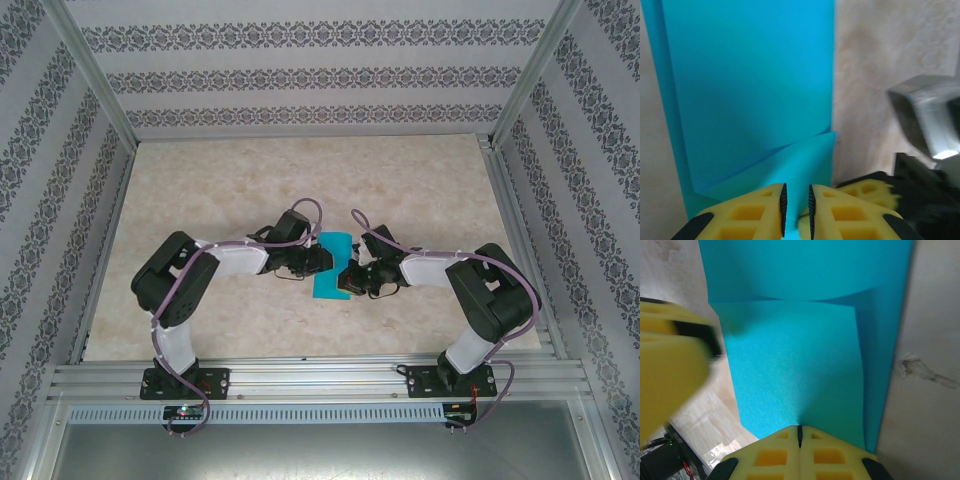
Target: Fold a paper plane with a square sheet of paper (pick it up from the middle)
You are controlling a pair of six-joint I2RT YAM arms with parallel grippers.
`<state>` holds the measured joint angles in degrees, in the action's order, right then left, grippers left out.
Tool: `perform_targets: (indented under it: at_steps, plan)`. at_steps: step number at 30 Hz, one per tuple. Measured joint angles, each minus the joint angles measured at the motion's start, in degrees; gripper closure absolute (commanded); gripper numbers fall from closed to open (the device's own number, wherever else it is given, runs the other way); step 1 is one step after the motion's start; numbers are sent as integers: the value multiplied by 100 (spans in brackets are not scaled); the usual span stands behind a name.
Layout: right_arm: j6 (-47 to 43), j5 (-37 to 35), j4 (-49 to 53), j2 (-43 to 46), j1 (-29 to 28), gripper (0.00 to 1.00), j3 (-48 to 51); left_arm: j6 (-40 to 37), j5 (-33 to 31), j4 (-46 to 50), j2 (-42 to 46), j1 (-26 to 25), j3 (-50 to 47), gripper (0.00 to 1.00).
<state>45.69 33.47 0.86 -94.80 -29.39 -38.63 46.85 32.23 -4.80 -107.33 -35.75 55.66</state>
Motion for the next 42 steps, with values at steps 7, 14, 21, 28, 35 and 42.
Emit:
perform_targets:
  at_steps: [7, 14, 21, 28, 35, 42]
  plan:
    - [0, -42, 177, 111, 0, 94, -2, 74, -79, -22, -245, -17, 125, 81]
    - [-26, -42, 400, 262, 0, 92, -105, 74, -116, -11, -245, -22, 127, 81]
    - [-96, -22, 422, 28, 4, 93, -118, 74, -136, 7, -245, -20, 127, 83]
    - [-87, 68, -131, 173, 42, 91, 271, 74, -227, 37, -245, -20, 127, 84]
    - [-42, 68, -328, 525, 42, 89, 699, 72, -247, 48, -245, -20, 127, 85]
    - [-46, 68, -85, 955, 107, 88, 1023, 74, -249, 50, -240, -22, 127, 85]
